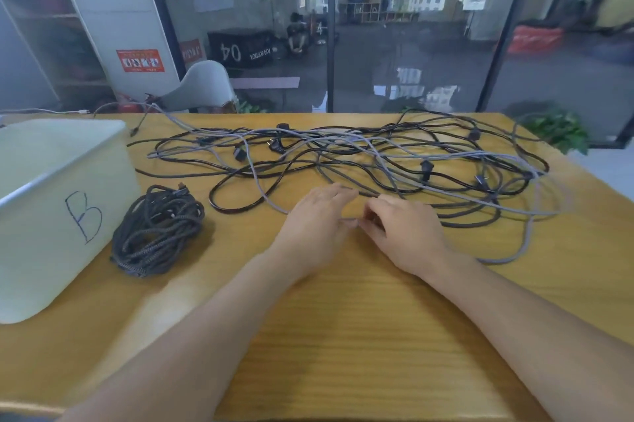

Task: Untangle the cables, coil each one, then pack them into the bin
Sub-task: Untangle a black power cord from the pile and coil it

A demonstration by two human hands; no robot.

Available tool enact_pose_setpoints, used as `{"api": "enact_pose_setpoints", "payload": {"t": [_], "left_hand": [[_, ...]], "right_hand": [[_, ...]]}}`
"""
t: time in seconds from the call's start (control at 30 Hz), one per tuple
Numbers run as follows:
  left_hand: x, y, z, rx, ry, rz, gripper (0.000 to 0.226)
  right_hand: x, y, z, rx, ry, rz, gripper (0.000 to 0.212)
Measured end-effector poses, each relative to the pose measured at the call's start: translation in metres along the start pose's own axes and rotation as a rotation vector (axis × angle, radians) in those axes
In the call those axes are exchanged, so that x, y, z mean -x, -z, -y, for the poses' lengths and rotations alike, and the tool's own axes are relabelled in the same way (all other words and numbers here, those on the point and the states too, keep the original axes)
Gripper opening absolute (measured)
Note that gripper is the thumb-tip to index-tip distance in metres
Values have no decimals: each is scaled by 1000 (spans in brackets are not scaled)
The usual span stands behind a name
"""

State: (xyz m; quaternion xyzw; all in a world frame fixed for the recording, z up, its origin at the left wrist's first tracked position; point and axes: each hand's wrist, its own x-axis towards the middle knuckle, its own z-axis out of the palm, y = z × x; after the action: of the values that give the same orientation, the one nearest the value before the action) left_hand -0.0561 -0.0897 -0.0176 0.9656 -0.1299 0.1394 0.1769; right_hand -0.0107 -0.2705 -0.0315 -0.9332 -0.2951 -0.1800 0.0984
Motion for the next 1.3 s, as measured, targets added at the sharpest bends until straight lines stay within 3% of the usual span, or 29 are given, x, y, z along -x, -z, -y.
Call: {"api": "enact_pose_setpoints", "payload": {"t": [0.13, 0.27, 0.37, 0.53, 0.63, 0.77, 0.83, 0.97, 1.1, 1.2, 1.3], "left_hand": [[-17, -7, -3, 67, -14, 18, 24], [-17, -10, 12, 189, -8, -1, 35], [-14, -9, 32, 190, 30, -84, 24], [-10, 15, 73, 164, 248, -239, 23], [-7, 16, 76, 191, 299, -196, 20], [-5, 8, 70, 178, 276, -143, 5], [-5, 6, 67, 168, 289, -153, 14], [-6, 2, 62, 150, 308, -165, 26], [-6, -1, 62, 153, 295, -158, 20], [-5, -3, 61, 171, 286, -159, 16], [-6, -5, 60, 210, 264, -148, 13]], "right_hand": [[0, -1, -5, -65, -19, 2, 17], [-8, 0, -9, -137, -19, 18, 17], [-10, 4, -12, -189, -50, 51, 21], [-6, 8, -26, -300, -164, 34, 40], [-11, 11, -37, -348, -241, -63, 37], [-11, 10, -49, -234, -299, 136, 47], [-9, 9, -49, -228, -292, 173, 47], [-7, 14, -46, -319, -285, 12, 26], [-5, 15, -41, -449, -261, 103, 25], [-7, 13, -40, -494, -269, 19, 17], [-6, 11, -47, -431, -275, 13, 26]]}}
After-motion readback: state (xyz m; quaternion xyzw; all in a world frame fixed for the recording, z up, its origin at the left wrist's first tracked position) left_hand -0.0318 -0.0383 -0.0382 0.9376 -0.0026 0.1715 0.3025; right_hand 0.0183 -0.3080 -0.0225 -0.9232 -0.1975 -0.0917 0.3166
